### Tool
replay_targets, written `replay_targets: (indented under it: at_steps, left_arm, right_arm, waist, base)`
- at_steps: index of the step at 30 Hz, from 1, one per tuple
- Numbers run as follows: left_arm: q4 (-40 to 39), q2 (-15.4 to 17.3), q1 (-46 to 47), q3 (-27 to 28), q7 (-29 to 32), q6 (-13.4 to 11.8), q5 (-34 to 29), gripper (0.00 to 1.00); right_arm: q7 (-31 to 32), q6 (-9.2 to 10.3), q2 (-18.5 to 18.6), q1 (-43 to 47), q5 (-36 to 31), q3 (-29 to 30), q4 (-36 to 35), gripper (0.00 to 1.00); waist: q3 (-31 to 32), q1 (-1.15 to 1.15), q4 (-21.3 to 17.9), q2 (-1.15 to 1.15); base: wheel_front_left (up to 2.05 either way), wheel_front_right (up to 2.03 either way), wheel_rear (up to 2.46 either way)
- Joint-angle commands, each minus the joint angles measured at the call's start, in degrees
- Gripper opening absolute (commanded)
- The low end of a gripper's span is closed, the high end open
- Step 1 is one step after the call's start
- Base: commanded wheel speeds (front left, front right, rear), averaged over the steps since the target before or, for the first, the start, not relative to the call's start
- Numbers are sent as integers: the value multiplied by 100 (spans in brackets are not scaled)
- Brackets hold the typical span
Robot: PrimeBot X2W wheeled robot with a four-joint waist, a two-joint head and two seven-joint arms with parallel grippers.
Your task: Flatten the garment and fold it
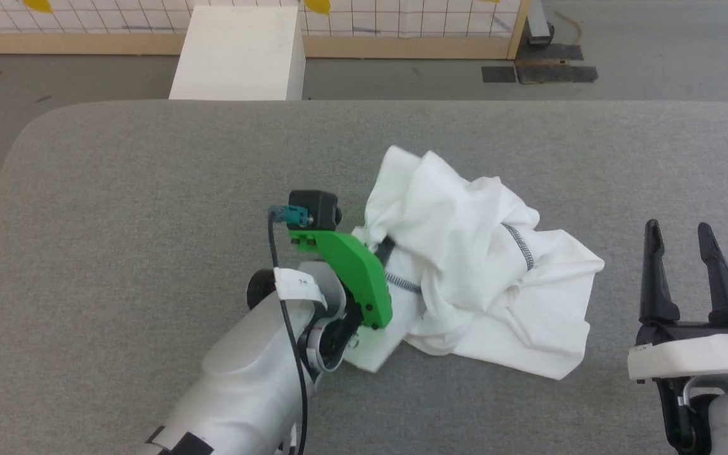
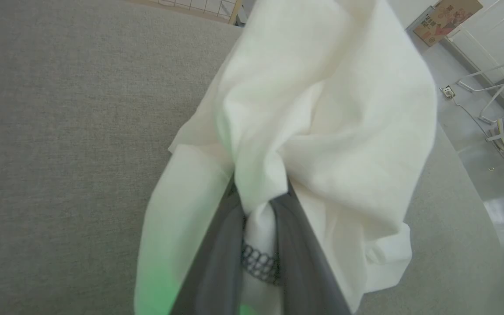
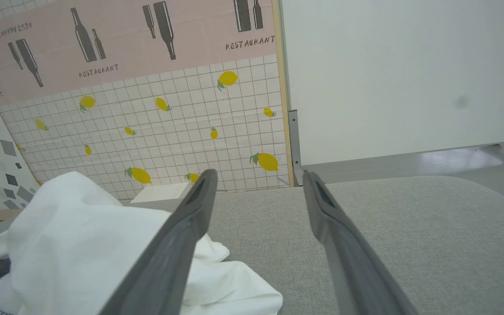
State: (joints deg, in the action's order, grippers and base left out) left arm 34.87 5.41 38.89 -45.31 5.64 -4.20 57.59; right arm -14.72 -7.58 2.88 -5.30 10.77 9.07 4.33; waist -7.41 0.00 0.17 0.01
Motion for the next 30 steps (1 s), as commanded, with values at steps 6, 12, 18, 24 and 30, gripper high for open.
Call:
replay_targets:
  at_steps: [6,12,18,24,30]
  left_arm:
    - [529,-63,3,-62,37,-78,-59,93]
    - [502,-108,149,-26,-250,151,-52,100]
    - [-98,119,171,109,-693,174,-162,100]
    - [-1059,668,-240,341,-1296,-297,-424,100]
    - [-2184,1159,-1069,765,-1953,-760,-679,100]
  right_arm:
    - [-28,9,-1,-148,-50,11,20,100]
    - [-28,9,-1,-151,-79,77,53,100]
    - [-28,9,-1,-84,-68,120,46,100]
    - [-28,9,-1,-23,-36,148,6,100]
    - [-28,9,-1,23,-22,160,-75,100]
  waist:
    - [-139,0,-7,-1]
    - [-91,0,66,-1]
    - [28,0,161,-1]
    - [85,0,202,-1]
    - [71,0,206,-1]
  base:
    - [0,0,0]
    - [0,0,0]
    - [0,0,0]
    - [0,0,0]
    - [0,0,0]
